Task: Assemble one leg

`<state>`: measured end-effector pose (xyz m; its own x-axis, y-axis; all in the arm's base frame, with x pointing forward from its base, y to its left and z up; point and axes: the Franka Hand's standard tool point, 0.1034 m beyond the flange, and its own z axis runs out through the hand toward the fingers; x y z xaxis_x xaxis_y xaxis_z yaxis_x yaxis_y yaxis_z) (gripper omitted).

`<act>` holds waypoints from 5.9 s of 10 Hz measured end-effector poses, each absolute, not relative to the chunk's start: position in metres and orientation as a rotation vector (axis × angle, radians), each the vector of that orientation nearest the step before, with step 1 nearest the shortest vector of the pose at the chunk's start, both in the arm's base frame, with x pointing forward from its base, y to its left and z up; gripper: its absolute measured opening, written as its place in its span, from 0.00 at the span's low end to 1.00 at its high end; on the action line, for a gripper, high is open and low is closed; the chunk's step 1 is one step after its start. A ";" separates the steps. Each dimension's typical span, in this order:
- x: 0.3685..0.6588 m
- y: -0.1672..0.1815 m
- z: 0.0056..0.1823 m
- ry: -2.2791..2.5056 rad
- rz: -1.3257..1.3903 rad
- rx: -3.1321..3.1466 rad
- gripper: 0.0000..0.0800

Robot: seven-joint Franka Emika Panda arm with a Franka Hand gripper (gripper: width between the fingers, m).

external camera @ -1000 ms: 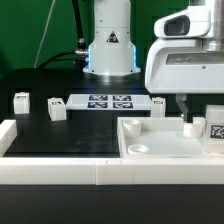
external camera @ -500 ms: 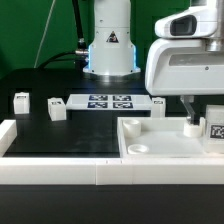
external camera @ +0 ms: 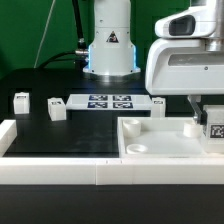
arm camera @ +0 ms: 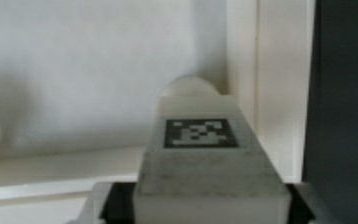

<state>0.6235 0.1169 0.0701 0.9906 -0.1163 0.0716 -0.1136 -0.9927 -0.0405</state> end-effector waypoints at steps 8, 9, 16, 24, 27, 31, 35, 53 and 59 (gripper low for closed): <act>0.622 0.116 0.069 1.799 -0.091 -2.442 0.36; 0.621 0.116 0.069 1.951 -0.073 -2.310 0.36; 0.620 0.118 0.068 2.297 0.001 -1.922 0.46; 0.620 0.125 0.071 1.630 -0.021 -2.565 0.81; 0.621 0.125 0.073 1.196 -0.030 -2.833 0.81; 0.624 0.119 0.075 0.528 -0.054 -3.070 0.81; 0.624 0.120 0.074 0.142 -0.079 -3.132 0.81; 0.617 0.077 0.074 1.330 -0.144 -2.865 0.38; 0.617 0.078 0.073 1.330 -0.143 -2.864 0.81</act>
Offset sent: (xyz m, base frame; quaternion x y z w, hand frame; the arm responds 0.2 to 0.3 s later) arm -0.0134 0.0020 -0.0130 -0.0259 -0.0173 0.4397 0.8976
